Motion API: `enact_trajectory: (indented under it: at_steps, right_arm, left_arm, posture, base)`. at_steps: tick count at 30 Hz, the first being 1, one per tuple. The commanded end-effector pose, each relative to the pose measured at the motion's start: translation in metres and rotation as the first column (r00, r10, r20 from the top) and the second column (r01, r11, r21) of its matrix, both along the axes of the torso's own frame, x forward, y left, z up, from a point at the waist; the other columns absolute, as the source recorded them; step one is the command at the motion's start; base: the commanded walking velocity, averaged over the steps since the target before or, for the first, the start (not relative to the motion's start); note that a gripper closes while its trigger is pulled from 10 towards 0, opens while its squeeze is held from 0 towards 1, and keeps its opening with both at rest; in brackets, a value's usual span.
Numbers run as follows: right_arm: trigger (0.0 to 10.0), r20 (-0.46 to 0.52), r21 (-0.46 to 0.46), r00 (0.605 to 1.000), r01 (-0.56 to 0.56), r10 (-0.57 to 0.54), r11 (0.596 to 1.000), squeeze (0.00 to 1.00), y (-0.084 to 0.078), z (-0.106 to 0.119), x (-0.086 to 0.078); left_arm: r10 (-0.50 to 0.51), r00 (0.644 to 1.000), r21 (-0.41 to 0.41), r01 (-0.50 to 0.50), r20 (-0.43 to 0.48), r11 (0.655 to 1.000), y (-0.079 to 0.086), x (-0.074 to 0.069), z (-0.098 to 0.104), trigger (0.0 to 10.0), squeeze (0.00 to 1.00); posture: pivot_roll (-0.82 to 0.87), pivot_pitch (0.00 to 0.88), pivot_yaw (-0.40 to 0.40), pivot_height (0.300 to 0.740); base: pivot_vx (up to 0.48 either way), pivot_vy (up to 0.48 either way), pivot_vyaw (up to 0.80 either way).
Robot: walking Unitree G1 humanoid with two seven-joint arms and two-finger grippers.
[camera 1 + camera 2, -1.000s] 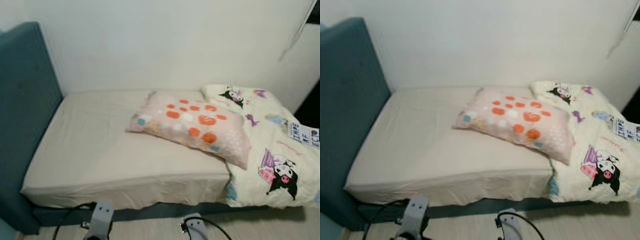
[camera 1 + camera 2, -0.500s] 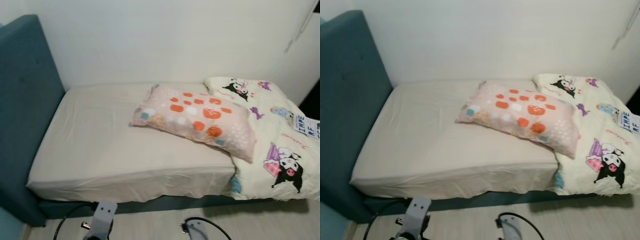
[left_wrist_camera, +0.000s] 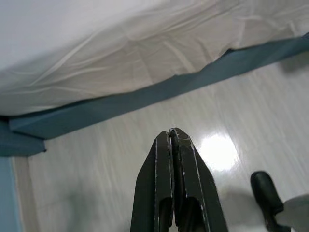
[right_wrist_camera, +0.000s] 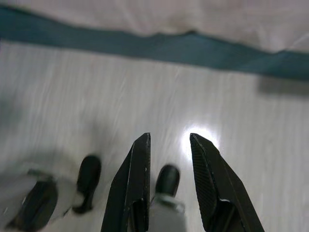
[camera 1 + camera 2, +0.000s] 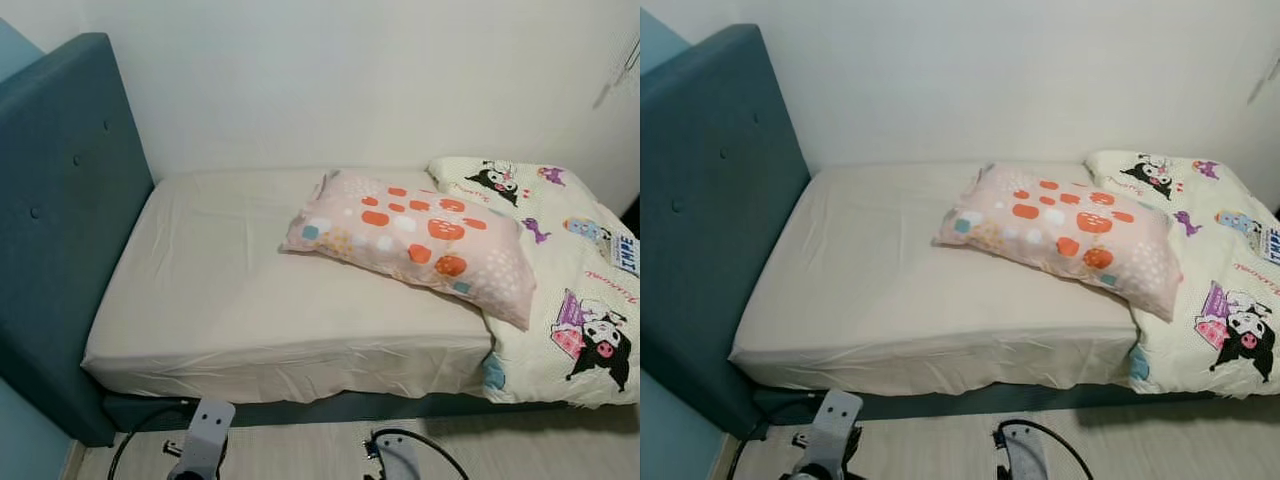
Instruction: Clean up the room
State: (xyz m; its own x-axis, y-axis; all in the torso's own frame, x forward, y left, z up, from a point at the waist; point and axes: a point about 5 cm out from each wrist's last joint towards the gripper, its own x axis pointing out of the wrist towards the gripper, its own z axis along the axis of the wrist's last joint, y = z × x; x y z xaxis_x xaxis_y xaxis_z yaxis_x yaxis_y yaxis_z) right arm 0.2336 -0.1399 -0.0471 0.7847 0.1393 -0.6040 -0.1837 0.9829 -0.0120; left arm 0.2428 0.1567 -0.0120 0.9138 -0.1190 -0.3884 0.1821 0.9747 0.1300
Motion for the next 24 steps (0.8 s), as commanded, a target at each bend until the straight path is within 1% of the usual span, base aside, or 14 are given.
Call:
enact_trajectory:
  at_steps: [1,3,9,17,24]
  right_arm:
    - [10.0,0.012,0.008,0.999,0.03,-0.03,1.0,0.0,-0.003,0.0,-0.002]
    - [10.0,0.06,-0.013,0.997,0.04,-0.039,0.999,0.0,-0.007,0.005,0.003]
    - [10.0,0.117,-0.024,0.992,0.058,-0.055,0.998,0.0,-0.011,0.012,0.01]
    - [10.0,0.137,0.003,0.987,0.086,-0.086,0.996,0.0,-0.01,0.014,0.012]
    - [10.0,0.133,0.003,0.987,0.087,-0.087,0.996,0.0,-0.009,0.012,0.009]
  left_arm:
    - [0.015,1.0,-0.017,-0.015,0.0,1.0,0.0,-0.004,-0.002,10.0,0.0]
    - [0.023,1.0,-0.031,-0.023,0.014,0.999,-0.001,-0.003,0.0,10.0,0.0]
    - [0.074,0.997,-0.058,-0.073,0.02,0.996,0.001,0.003,0.002,10.0,0.0]
    - [0.079,0.997,-0.065,-0.078,0.021,0.995,0.003,0.002,0.002,10.0,0.0]
    - [0.076,0.997,-0.06,-0.074,0.022,0.995,0.003,0.001,0.002,10.0,0.0]
  posture:
    - [0.03,0.125,-0.045,0.74]
    - [0.03,0.122,-0.044,0.74]
    - [0.02,0.125,-0.058,0.74]
    - [0.02,0.13,-0.042,0.74]
    - [0.02,0.125,-0.043,0.74]
  base:
    - [0.0,0.0,0.0]
    - [0.0,0.0,0.0]
    - [0.0,0.0,0.0]
    - [0.0,0.0,0.0]
    - [0.0,0.0,0.0]
